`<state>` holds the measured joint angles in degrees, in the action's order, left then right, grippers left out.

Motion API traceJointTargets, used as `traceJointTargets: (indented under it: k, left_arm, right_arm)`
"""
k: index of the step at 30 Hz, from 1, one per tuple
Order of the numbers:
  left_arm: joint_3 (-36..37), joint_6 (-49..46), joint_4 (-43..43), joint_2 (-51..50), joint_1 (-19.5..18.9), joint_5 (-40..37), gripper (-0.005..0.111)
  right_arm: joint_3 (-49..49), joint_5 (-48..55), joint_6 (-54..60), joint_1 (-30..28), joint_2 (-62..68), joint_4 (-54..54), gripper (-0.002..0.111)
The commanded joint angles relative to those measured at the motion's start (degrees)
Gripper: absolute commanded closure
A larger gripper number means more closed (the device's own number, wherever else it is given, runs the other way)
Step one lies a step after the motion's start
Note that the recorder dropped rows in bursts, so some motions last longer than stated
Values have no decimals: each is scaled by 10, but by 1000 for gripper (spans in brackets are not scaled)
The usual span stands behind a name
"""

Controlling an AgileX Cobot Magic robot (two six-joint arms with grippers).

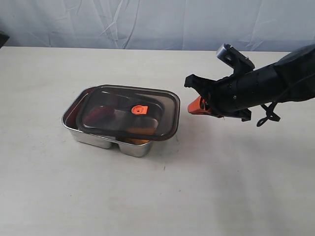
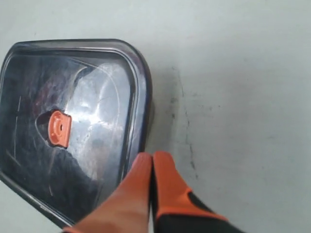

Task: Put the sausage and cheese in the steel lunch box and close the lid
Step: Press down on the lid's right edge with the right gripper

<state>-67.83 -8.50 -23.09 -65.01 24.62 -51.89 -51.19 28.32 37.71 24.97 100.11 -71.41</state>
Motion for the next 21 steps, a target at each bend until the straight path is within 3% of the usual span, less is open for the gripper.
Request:
traceJointTargets:
  k: [1,7,21]
  left_arm:
    - [45,9,53,-5,-38,52,106]
    - [107,9,84,-26,-75,84,106]
    - [159,9,126,-39,-76,135,106]
  right_arm:
    - [-1,-28,-2,18,5,-3,109]
    - [-1,-50,-12,25,30,-7,109]
    - [-1,-33,-15,32,36,-27,109]
